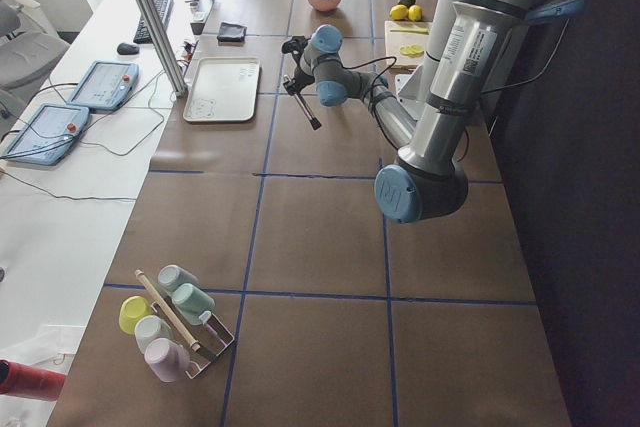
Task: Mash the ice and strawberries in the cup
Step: 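Lift the muddler out of the cup and carry it back with the left gripper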
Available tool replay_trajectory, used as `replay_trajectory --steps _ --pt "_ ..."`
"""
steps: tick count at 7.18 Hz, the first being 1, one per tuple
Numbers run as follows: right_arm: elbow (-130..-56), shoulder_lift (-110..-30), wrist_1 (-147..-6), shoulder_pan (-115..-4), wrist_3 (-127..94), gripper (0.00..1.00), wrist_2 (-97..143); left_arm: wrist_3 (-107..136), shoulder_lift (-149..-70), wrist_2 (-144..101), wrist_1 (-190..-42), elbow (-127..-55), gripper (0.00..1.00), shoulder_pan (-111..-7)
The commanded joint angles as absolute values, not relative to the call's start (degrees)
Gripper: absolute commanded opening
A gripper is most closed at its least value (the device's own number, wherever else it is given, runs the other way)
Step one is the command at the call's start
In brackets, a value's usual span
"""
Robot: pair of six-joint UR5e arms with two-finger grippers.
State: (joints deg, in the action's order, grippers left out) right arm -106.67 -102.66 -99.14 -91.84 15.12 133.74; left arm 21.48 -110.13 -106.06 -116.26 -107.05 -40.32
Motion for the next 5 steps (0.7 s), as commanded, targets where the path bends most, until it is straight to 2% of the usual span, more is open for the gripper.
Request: replay_trajectory --steps 1,4,5 --pt "-106.61 -102.66 -99.14 -91.85 15.12 0.99 133.68 21.45 -105.40 -116.06 -103.16 -107.31 0.00 -48.74" --pt "-106.70 -102.74 -99.14 -91.76 15.20 0.99 133.77 21.97 -95.40 -116.72 -98.96 -105.31 0.01 -57.37" --pt "-106.61 -102.74 -99.14 -91.84 15.21 0.99 133.68 21.80 -94.40 -117.59 -99.05 -101.46 0.01 -62.26"
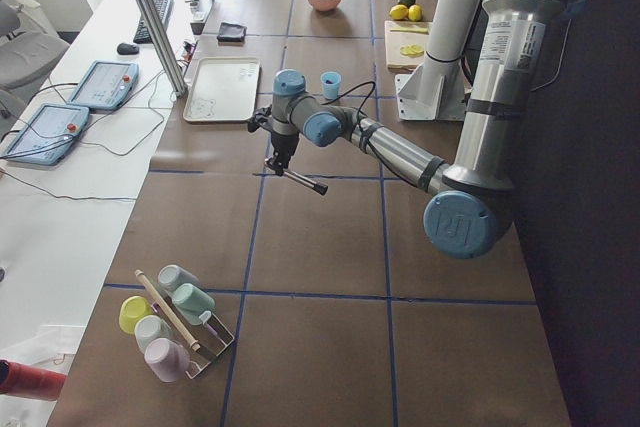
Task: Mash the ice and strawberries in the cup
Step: 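Lower the muddler onto the table with the left gripper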
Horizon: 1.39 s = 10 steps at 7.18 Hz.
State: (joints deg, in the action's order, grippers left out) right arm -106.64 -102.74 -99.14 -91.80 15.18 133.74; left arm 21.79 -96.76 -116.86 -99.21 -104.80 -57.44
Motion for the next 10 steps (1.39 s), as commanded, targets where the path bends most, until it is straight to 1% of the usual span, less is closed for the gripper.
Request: replay_trajectory --steps 1,2,3,5,6,7,9,10 --pt "-106.70 -102.74 -99.14 -91.85 15.21 0.99 133.77 21.36 -94.05 -121.25 -99.92 -96.81 0.01 -65.01" --pt "-106.70 -102.74 -99.14 -91.85 15.21 0.99 133.77 21.88 -92.91 -121.81 -100.54 -94.59 0.01 -66.17" --pt "-106.70 -102.74 -99.14 -91.85 15.21 0.99 133.77 22.06 -89.94 -121.82 -105.16 -92.83 0.01 -66.18" --pt "-106.79 -102.74 -99.14 -91.85 15.21 0.99 133.77 27.56 -86.94 -121.82 -115.87 -88.01 0.01 -66.01" --pt "-106.79 -102.74 -99.14 -91.85 15.21 0.99 133.77 31.86 -86.84 -121.82 -123.24 -84.67 0.01 -65.92" --pt "-106.79 -102.74 -99.14 -91.85 15.29 0.99 133.77 35.47 -86.92 -121.82 -126.01 -82.99 0.01 -65.66" --pt "-106.79 -102.74 -99.14 -91.84 15.38 0.99 133.68 35.68 -87.10 -121.82 -126.47 -82.97 0.02 -65.13" --pt "-106.79 -102.74 -99.14 -91.85 15.29 0.99 133.77 35.42 -87.10 -121.82 -126.56 -82.97 0.08 -64.34"
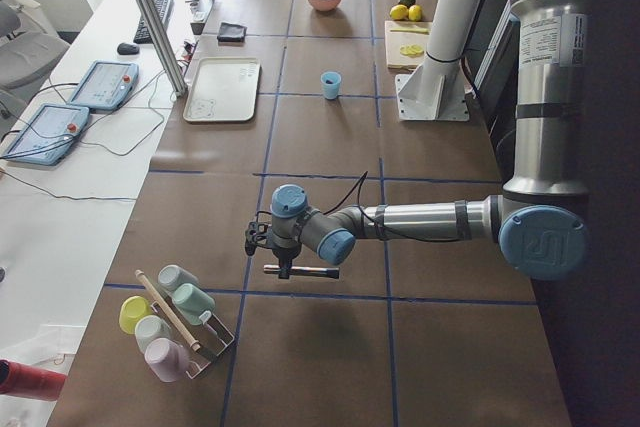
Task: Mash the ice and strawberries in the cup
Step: 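Lower the muddler onto the table with the left gripper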
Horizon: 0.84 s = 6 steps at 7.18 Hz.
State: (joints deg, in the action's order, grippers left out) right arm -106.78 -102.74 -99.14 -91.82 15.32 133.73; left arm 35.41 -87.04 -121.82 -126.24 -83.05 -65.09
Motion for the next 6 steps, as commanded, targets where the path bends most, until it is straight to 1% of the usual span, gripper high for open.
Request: replay_trajectory --steps 1,2,5,6 --pt "-106.70 -102.74 -99.14 -91.85 15.29 0.99 133.68 35.16 -87.10 -121.82 -126.56 -82.97 0.76 -63.99" --pt "-106.70 -102.74 -99.14 -91.85 15.29 0.99 133.68 35.07 -87.01 -121.73 -127.43 -82.97 1.00 -63.90" --pt "-106.70 -102.74 -99.14 -91.85 15.12 0.99 133.68 33.76 -86.84 -123.12 -126.92 -84.89 1.00 -64.07" --pt "-106.70 -102.66 -99.14 -91.85 15.20 0.99 133.68 30.44 -87.18 -128.70 -126.74 -85.16 1.00 -64.59"
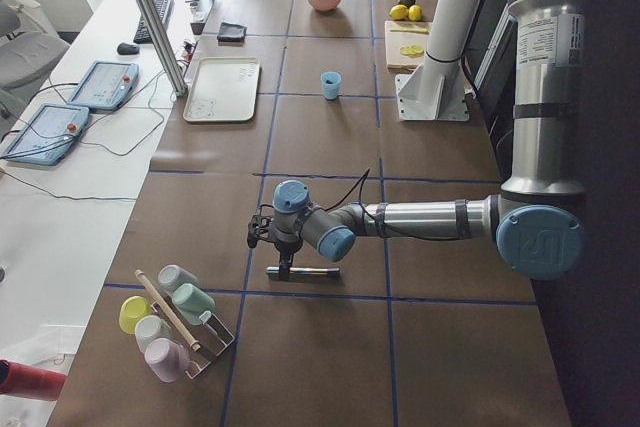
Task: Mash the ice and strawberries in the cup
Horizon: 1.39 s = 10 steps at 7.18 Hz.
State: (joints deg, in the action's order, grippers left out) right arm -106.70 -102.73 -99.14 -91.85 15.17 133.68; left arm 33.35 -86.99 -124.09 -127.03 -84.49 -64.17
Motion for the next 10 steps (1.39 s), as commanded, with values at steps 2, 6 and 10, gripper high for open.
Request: replay_trajectory --steps 2,6,10 --pt "-106.79 -102.66 -99.14 -91.76 15.21 0.99 133.77 19.24 -87.01 -132.09 -121.34 -85.78 1.00 -71.41" --pt "-106.88 -102.57 -99.14 -91.76 15.12 0.99 133.77 -12.91 -88.16 -132.09 -81.94 -96.42 1.00 -92.61" --pt "-106.61 -102.57 -99.14 -91.76 14.94 0.99 133.68 -12.57 -84.82 -133.69 -86.10 -96.77 1.00 -93.16"
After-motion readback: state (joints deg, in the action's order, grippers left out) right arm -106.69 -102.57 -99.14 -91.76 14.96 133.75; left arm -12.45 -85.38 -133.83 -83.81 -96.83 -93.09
